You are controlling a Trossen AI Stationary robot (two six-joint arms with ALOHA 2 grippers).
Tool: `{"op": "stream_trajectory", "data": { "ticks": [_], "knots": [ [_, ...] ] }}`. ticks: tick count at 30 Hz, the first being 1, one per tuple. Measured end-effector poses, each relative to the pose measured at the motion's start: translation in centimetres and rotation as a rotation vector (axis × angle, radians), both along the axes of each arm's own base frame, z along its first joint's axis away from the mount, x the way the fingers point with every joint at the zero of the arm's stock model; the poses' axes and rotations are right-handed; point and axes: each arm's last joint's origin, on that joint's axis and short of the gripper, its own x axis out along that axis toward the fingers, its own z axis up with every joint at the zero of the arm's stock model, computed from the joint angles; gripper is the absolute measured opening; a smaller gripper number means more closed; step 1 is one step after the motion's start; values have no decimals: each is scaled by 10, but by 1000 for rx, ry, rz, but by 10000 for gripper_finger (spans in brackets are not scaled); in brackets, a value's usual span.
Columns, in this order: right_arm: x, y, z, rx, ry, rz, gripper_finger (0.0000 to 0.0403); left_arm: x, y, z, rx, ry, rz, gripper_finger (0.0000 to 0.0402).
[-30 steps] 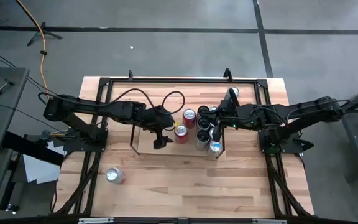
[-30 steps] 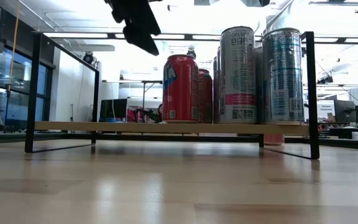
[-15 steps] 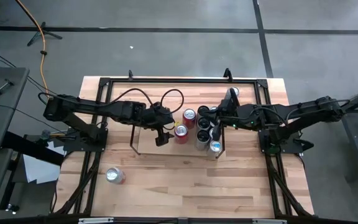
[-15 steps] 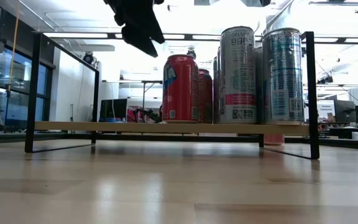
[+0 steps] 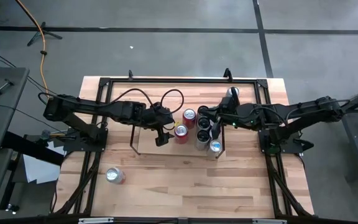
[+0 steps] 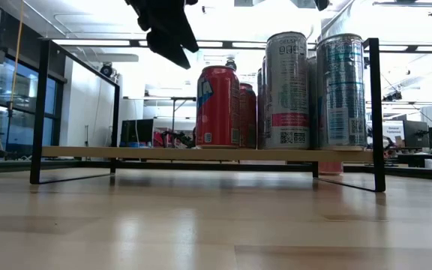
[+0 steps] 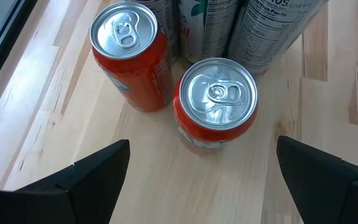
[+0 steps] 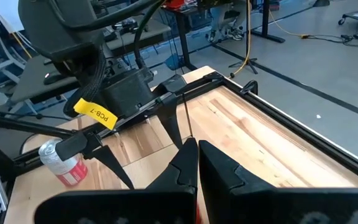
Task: Place canned beverage on shelf
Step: Put the orange soda can aligned with the other orange soda can on the shelf
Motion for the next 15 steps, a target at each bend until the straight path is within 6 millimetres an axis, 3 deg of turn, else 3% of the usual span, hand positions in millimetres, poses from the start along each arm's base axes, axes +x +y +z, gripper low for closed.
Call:
{"op": "stream_trajectory", "data": {
  "ticks": [15],
  "knots": [
    [0, 0, 0, 14, -5, -4, 0, 0, 0, -1, -21, -5, 26, 360]
  ]
}}
